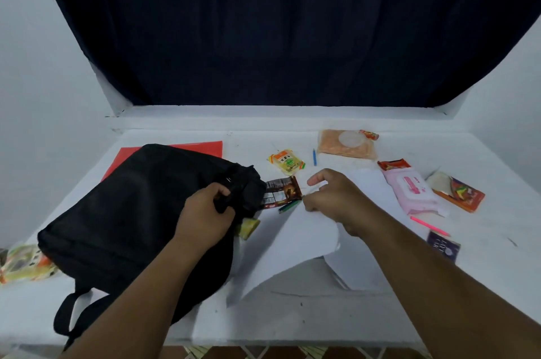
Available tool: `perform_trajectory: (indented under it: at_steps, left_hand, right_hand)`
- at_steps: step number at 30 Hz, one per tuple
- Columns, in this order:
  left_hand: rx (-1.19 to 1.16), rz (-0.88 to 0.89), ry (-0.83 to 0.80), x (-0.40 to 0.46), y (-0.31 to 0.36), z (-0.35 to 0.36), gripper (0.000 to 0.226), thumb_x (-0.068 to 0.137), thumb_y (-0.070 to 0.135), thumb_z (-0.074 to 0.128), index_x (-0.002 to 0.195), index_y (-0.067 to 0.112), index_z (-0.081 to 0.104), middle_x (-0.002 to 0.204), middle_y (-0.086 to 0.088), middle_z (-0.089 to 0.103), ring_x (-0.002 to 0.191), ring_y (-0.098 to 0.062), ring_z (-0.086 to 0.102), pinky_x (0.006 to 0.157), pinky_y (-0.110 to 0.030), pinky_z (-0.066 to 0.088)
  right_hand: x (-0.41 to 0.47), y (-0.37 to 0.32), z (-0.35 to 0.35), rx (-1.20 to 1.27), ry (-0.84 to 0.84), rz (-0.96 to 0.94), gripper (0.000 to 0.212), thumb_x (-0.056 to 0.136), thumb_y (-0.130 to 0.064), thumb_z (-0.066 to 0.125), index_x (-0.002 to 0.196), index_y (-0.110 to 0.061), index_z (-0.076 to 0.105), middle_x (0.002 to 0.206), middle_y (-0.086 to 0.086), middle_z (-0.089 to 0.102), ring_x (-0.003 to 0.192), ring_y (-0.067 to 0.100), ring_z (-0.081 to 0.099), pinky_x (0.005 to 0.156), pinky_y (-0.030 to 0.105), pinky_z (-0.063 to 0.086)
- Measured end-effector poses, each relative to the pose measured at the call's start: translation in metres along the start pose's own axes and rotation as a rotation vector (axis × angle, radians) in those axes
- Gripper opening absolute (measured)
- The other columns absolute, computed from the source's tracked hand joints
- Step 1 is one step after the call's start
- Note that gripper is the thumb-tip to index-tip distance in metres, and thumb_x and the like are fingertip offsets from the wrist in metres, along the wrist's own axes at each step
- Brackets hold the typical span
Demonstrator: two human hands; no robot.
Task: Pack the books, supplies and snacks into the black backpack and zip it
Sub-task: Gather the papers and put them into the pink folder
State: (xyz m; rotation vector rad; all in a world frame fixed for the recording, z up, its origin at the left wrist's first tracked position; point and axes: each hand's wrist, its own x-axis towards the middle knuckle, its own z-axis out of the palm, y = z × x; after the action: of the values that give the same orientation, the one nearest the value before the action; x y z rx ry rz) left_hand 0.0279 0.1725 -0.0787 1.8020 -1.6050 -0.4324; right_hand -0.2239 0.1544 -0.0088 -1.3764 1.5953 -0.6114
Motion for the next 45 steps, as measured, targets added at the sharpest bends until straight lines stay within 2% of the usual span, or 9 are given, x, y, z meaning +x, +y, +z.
perform_trajectory:
  at_steps: [8, 11, 15, 20, 27, 32, 37, 40, 45]
  left_hand:
    - [0.036, -0.020, -0.064, 0.000, 0.026, 0.052, 0.040, 0.068, 0.073, 0.070, 0.092, 0.042, 0.061, 0.097, 0.015, 0.055, 0.090, -0.007, 0.057, 0.088, -0.040, 0.052]
    - [0.084, -0.018, 0.030, 0.001, 0.047, 0.070, 0.029, 0.078, 0.065, 0.069, 0.091, 0.040, 0.065, 0.097, 0.016, 0.053, 0.091, -0.006, 0.054, 0.088, -0.038, 0.037]
    - [0.139, 0.043, 0.034, 0.008, 0.070, 0.098, 0.009, 0.087, 0.047, 0.066, 0.085, 0.038, 0.065, 0.094, 0.017, 0.059, 0.099, -0.006, 0.055, 0.081, -0.033, 0.019]
    - [0.334, 0.094, 0.046, 0.005, 0.083, 0.141, 0.029, 0.080, 0.045, 0.055, 0.102, 0.035, 0.071, 0.118, 0.007, 0.058, 0.116, -0.024, 0.045, 0.090, -0.042, 0.029]
    - [0.410, 0.120, -0.176, 0.003, 0.100, 0.198, 0.051, 0.084, 0.057, 0.029, 0.121, 0.046, 0.062, 0.130, 0.009, 0.051, 0.126, -0.023, 0.043, 0.094, -0.044, 0.033]
    - [0.516, -0.025, -0.078, 0.001, 0.102, 0.220, 0.027, 0.088, 0.050, 0.047, 0.108, 0.037, 0.061, 0.136, 0.005, 0.047, 0.125, -0.026, 0.037, 0.094, -0.046, 0.032]
    - [0.591, -0.041, -0.008, 0.002, 0.097, 0.217, 0.025, 0.085, 0.050, 0.054, 0.087, 0.024, 0.057, 0.134, 0.002, 0.044, 0.112, -0.029, 0.038, 0.088, -0.043, 0.039]
    - [0.614, -0.035, 0.006, 0.003, 0.087, 0.215, 0.027, 0.077, 0.052, 0.060, 0.086, 0.027, 0.063, 0.137, -0.001, 0.046, 0.111, -0.032, 0.041, 0.087, -0.043, 0.044]
    - [0.395, -0.033, 0.121, 0.004, 0.088, 0.212, 0.052, 0.084, 0.049, 0.032, 0.076, 0.021, 0.075, 0.125, -0.001, 0.059, 0.098, -0.033, 0.049, 0.084, -0.041, 0.045]
  right_hand:
    - [0.000, 0.012, -0.090, -0.020, -0.090, -0.082, 0.040, 0.078, -0.004, 0.067, 0.102, -0.036, 0.065, 0.095, -0.005, 0.056, 0.082, 0.010, 0.059, 0.065, 0.021, 0.047]
    - [0.011, 0.042, -0.120, 0.011, -0.031, -0.090, 0.033, 0.080, -0.002, 0.066, 0.097, -0.030, 0.069, 0.081, -0.001, 0.054, 0.072, 0.004, 0.052, 0.060, 0.017, 0.044]
    - [0.030, 0.090, -0.143, 0.104, 0.066, -0.042, 0.035, 0.081, 0.003, 0.065, 0.099, -0.026, 0.069, 0.098, 0.005, 0.065, 0.076, 0.016, 0.063, 0.066, 0.027, 0.049]
    - [0.053, 0.139, -0.168, 0.026, 0.202, -0.035, 0.035, 0.084, -0.001, 0.064, 0.104, -0.029, 0.065, 0.113, -0.005, 0.063, 0.097, 0.011, 0.061, 0.072, 0.030, 0.050]
    - [0.082, 0.171, -0.200, -0.132, 0.255, -0.046, 0.032, 0.088, -0.010, 0.063, 0.114, -0.029, 0.059, 0.115, -0.003, 0.055, 0.095, 0.012, 0.054, 0.067, 0.026, 0.047]
    - [0.089, 0.181, -0.194, -0.254, 0.155, -0.121, 0.035, 0.087, -0.016, 0.062, 0.118, -0.031, 0.058, 0.117, -0.004, 0.059, 0.088, 0.005, 0.056, 0.062, 0.018, 0.045]
    - [0.087, 0.188, -0.174, -0.346, 0.075, -0.144, 0.035, 0.090, -0.022, 0.064, 0.122, -0.033, 0.056, 0.142, 0.000, 0.052, 0.120, 0.018, 0.053, 0.068, 0.017, 0.048]
    - [0.080, 0.182, -0.159, -0.414, 0.073, -0.195, 0.039, 0.091, -0.032, 0.064, 0.128, -0.033, 0.053, 0.138, -0.009, 0.056, 0.115, 0.012, 0.056, 0.089, 0.022, 0.053]
    - [0.080, 0.178, -0.143, -0.432, 0.129, -0.121, 0.066, 0.089, -0.039, 0.066, 0.144, -0.027, 0.031, 0.139, -0.007, 0.053, 0.123, 0.018, 0.057, 0.099, 0.031, 0.051]
